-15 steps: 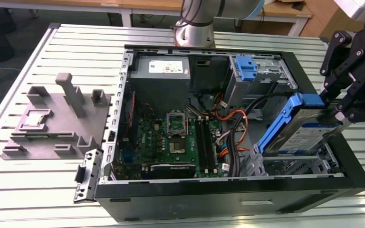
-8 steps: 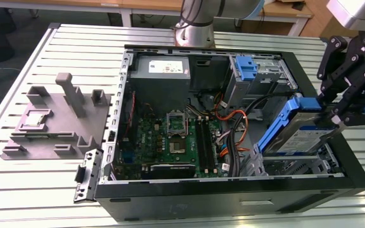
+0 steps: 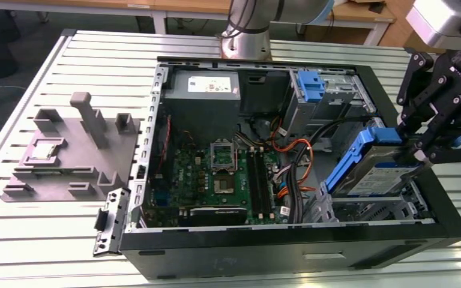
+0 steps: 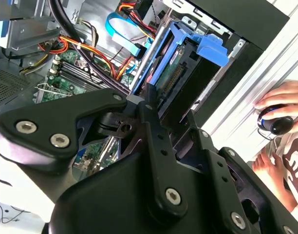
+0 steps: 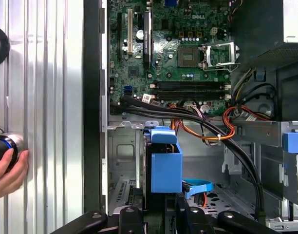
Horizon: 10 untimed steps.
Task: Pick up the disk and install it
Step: 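Insert the disk into the insertion slot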
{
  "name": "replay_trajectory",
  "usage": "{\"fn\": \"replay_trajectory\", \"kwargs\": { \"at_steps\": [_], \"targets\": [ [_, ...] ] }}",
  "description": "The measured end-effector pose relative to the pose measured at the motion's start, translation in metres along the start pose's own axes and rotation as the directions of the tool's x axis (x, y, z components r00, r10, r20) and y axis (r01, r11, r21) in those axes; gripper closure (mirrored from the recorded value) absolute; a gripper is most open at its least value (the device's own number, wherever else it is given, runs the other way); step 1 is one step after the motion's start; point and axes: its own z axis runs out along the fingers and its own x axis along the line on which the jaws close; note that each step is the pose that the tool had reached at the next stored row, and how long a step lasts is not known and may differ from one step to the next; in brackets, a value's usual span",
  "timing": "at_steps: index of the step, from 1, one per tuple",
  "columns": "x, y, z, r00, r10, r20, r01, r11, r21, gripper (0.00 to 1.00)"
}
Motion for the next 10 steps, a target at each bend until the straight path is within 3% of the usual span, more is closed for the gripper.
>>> {"fn": "replay_trajectory", "kwargs": {
  "at_steps": [5,10],
  "targets": [
    [0.0000,0.0000,0.0003,1.0000,0.000,0.0001,0.000,1.0000,0.0000,0.65],
    [0.0003,-0.0001,0.0075,1.0000,0.000,0.0003,0.000,1.0000,0.0000,0.65]
  ]
}}
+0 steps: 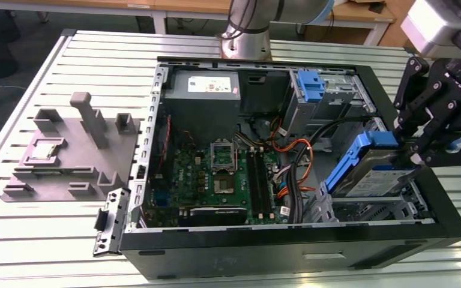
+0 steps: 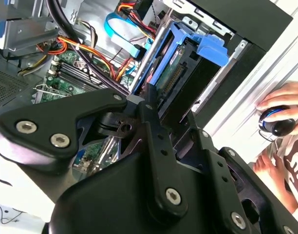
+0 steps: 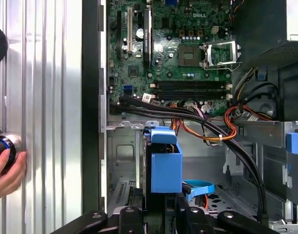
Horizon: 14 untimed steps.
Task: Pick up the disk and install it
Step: 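Insert the disk into the insertion slot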
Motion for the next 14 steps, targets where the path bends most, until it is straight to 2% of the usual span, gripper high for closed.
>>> {"fn": "replay_trajectory", "kwargs": {
  "at_steps": [14],
  "targets": [
    [0.0011,-0.0004,0.0254,1.0000,0.000,-0.0001,0.000,1.0000,0.0000,0.65]
  ]
}}
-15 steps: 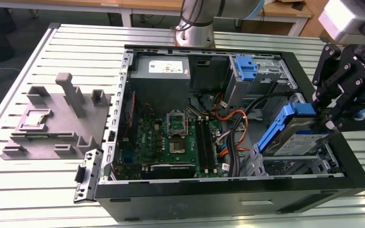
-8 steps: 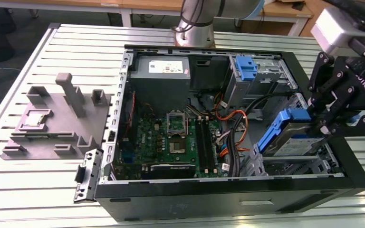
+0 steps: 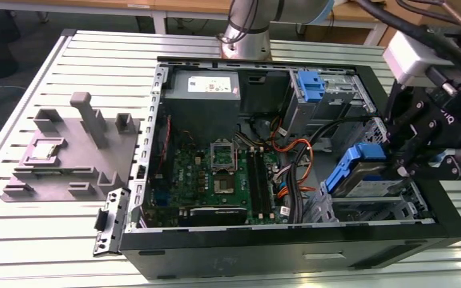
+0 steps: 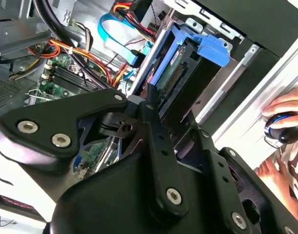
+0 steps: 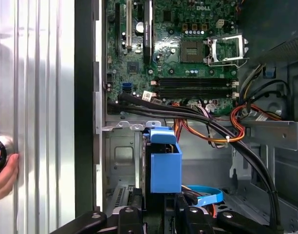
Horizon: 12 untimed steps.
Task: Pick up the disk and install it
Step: 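Insert the disk into the insertion slot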
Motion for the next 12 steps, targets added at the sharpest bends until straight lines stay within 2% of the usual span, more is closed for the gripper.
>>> {"fn": "replay_trajectory", "kwargs": {
  "at_steps": [8,12],
  "targets": [
    [0.0005,-0.0002,0.0120,1.0000,0.000,0.0000,0.000,1.0000,0.0000,0.65],
    [0.0006,-0.0003,0.0157,1.0000,0.000,-0.0003,0.000,1.0000,0.0000,0.65]
  ]
}}
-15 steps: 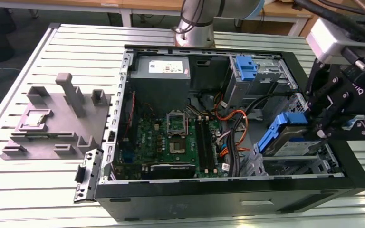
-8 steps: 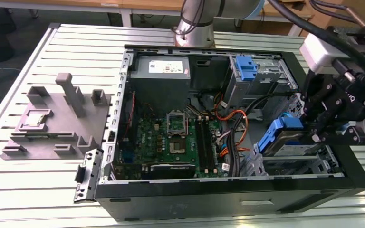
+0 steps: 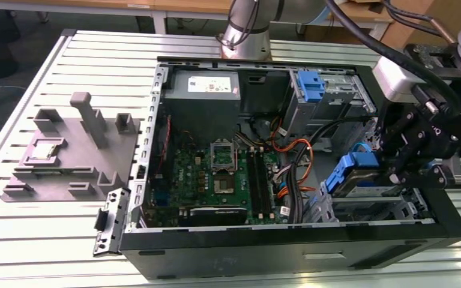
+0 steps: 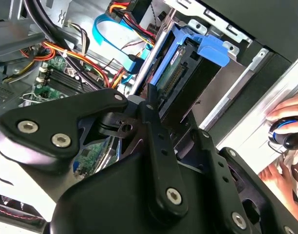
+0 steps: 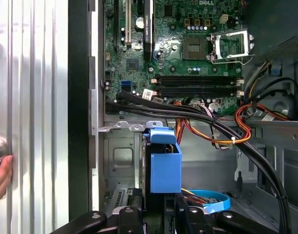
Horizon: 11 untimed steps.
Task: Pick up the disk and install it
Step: 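Insert the disk into the insertion slot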
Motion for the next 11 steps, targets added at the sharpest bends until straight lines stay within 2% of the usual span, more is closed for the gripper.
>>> {"fn": "replay_trajectory", "kwargs": {
  "at_steps": [10,11],
  "targets": [
    [0.0001,0.0000,0.0004,1.0000,0.000,0.0000,0.000,1.0000,0.0001,0.64],
    [0.0001,0.0000,0.0004,1.0000,0.000,0.0000,0.000,1.0000,0.0000,0.58]
  ]
}}
